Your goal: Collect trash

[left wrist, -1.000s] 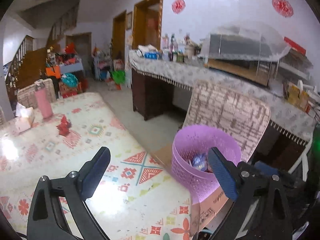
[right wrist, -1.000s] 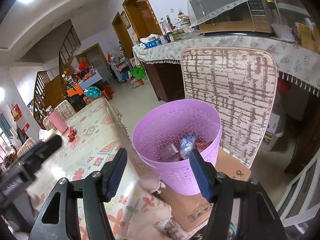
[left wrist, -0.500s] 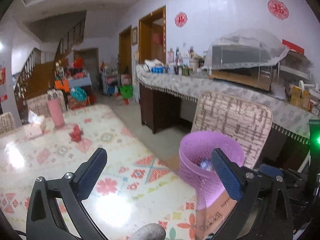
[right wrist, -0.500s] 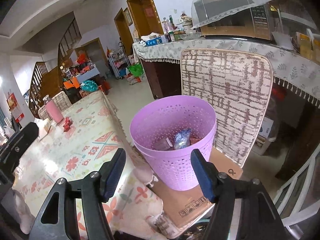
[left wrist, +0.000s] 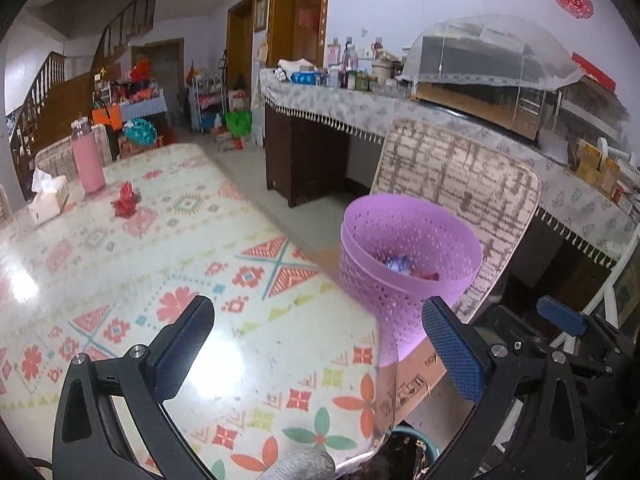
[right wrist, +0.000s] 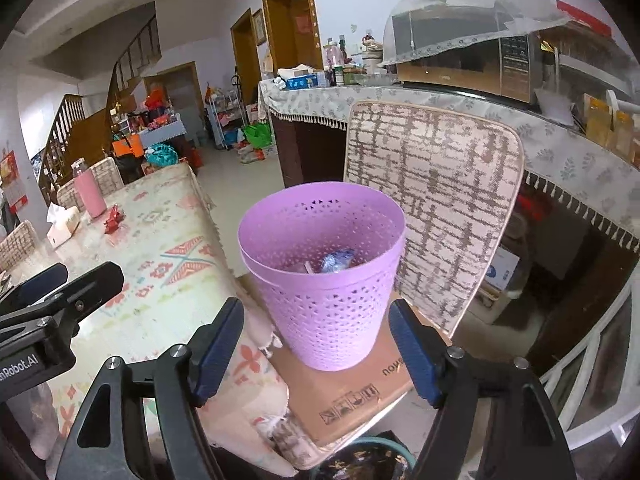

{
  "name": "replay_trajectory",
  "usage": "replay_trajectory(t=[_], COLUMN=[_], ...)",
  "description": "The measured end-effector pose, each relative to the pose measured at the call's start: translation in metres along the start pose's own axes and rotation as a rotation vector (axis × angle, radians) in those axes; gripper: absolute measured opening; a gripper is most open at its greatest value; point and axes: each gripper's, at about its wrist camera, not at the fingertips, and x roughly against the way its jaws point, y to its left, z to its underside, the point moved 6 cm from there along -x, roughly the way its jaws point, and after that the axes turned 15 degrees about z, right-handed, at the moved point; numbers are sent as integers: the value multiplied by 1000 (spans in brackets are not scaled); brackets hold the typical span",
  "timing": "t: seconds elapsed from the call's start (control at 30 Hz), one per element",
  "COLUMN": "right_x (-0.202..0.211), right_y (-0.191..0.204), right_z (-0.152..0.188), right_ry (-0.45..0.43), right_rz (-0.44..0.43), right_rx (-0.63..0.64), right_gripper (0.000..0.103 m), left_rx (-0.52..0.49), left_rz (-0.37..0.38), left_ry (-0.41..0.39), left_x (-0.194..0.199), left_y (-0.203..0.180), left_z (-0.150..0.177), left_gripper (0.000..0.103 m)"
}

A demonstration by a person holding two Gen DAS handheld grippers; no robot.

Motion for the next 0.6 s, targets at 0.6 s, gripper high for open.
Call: replay_trajectory(t=[0.6], right_x=[0], right_y=[-3], right_z=[15], right_ry=[17], right_rz=[7], right_rx=[0], right_gripper=[81], left_rx=[5], left_rz=[-3], left_ry=[68], left_x=[-9], left_y=[-4], left_z=[20], left_gripper=[103])
